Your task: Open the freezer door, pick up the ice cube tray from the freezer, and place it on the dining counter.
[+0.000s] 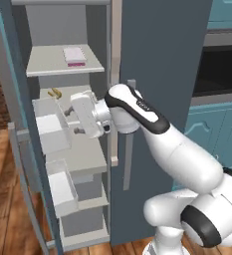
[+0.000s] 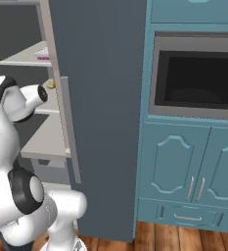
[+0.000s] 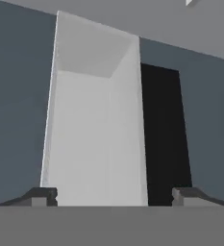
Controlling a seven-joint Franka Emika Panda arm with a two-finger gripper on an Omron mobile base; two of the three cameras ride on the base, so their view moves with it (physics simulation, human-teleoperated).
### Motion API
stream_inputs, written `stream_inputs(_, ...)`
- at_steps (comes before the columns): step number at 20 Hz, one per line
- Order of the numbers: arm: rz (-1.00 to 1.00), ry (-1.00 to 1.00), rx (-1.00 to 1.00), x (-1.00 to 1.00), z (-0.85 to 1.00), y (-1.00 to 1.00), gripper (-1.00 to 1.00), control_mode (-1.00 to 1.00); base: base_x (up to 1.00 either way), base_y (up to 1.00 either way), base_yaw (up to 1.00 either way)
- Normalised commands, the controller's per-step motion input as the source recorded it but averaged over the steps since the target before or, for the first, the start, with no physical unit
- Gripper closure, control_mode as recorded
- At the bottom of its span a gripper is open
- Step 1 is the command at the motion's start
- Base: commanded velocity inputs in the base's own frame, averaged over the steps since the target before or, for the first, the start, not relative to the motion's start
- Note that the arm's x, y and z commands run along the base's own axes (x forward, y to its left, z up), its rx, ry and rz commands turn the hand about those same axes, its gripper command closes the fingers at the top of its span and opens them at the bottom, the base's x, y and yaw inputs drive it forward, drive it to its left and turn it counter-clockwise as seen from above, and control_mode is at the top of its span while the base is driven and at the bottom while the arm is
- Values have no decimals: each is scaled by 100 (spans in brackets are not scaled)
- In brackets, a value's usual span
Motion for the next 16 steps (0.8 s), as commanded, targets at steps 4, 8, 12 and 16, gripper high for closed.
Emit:
stream_inputs(4, 2, 5, -5, -23, -5, 80, -100, -100, 0, 0, 0)
stream_inputs(8, -14, -14, -4, -31, 41, -53, -100, -100, 0, 0, 0)
stream_inputs(12, -1, -11, -4, -27, 62, -100, -100, -100, 0, 0, 0)
stream_inputs(16, 0, -8, -35, 0, 81, -69, -100, -100, 0, 0, 0)
